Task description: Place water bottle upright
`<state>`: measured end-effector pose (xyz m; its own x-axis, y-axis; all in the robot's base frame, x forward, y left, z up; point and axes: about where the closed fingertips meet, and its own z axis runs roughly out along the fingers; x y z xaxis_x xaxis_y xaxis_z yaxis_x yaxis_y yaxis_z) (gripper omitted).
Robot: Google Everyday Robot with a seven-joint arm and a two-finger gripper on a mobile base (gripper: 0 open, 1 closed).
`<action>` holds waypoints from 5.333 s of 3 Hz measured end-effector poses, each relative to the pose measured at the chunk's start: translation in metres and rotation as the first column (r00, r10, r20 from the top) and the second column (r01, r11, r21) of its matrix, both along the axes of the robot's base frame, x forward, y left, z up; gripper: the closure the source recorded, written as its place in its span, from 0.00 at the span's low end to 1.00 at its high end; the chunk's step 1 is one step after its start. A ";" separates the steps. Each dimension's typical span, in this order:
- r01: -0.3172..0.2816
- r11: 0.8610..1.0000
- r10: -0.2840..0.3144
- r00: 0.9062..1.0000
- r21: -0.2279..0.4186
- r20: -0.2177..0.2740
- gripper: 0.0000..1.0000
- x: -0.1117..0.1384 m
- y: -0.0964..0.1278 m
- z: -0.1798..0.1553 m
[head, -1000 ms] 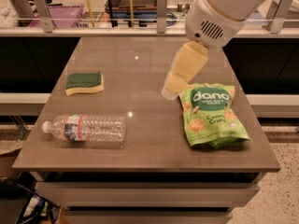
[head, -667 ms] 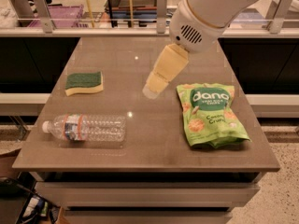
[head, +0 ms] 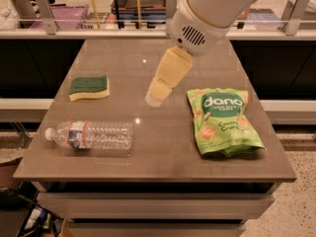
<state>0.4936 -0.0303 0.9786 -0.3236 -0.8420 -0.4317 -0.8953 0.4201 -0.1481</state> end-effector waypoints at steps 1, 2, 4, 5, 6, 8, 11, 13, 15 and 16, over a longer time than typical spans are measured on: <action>-0.043 0.999 0.043 0.999 -0.009 -0.010 0.00 -0.008 0.022 -0.005; -0.076 0.997 0.076 0.997 -0.002 -0.010 0.00 -0.010 0.044 -0.014; -0.162 0.986 0.163 0.986 -0.041 0.023 0.00 -0.017 0.096 -0.032; -0.205 0.976 0.207 0.978 -0.079 0.025 0.00 -0.024 0.117 -0.039; -0.246 0.962 0.248 0.969 -0.117 0.001 0.00 -0.028 0.133 -0.054; -0.275 0.942 0.273 0.961 -0.192 -0.041 0.00 -0.026 0.156 -0.087; -0.267 0.942 0.273 0.962 -0.205 -0.002 0.00 -0.024 0.166 -0.113; -0.280 0.935 0.285 0.958 -0.218 -0.008 0.00 -0.034 0.170 -0.133; -0.277 0.935 0.284 0.959 -0.220 0.002 0.41 -0.035 0.170 -0.128; -0.276 0.936 0.284 0.959 -0.221 0.006 0.65 -0.036 0.169 -0.126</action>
Offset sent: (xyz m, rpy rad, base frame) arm -0.0096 0.0677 -0.0287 0.0080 0.0175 0.1109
